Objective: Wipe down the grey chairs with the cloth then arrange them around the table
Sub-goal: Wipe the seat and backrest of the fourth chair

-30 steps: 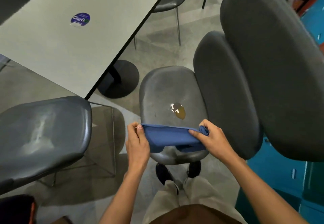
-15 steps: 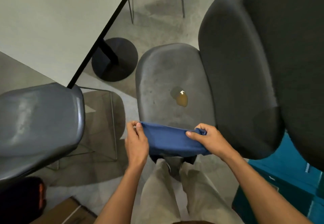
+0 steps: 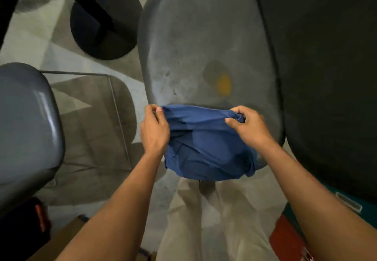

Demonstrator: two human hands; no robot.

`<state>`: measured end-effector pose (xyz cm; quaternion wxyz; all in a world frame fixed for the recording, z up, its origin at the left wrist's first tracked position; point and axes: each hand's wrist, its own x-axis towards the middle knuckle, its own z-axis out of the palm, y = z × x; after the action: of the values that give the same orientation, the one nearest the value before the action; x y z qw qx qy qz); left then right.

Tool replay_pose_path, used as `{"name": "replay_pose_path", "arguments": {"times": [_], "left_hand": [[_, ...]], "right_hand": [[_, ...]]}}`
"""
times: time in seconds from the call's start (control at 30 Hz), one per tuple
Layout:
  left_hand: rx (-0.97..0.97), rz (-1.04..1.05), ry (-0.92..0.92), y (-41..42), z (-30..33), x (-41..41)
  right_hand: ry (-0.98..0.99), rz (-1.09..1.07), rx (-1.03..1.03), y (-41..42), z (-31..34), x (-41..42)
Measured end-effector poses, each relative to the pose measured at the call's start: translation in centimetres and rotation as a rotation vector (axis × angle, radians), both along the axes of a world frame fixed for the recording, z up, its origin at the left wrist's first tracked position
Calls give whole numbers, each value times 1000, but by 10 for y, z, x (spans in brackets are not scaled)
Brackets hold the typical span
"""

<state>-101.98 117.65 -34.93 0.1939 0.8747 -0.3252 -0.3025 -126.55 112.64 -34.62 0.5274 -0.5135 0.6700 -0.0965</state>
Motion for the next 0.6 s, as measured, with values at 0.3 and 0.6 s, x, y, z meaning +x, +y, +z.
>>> {"name": "replay_pose_path", "arguments": {"times": [0.3,0.6], "left_hand": [[-60,-280,-236,27,-51,-63],[188,-826,-371,61,-96,-100]], "right_hand": [[116,-31,-213,6,-48,6],[335,-88,-464,-16,-81,-10]]}}
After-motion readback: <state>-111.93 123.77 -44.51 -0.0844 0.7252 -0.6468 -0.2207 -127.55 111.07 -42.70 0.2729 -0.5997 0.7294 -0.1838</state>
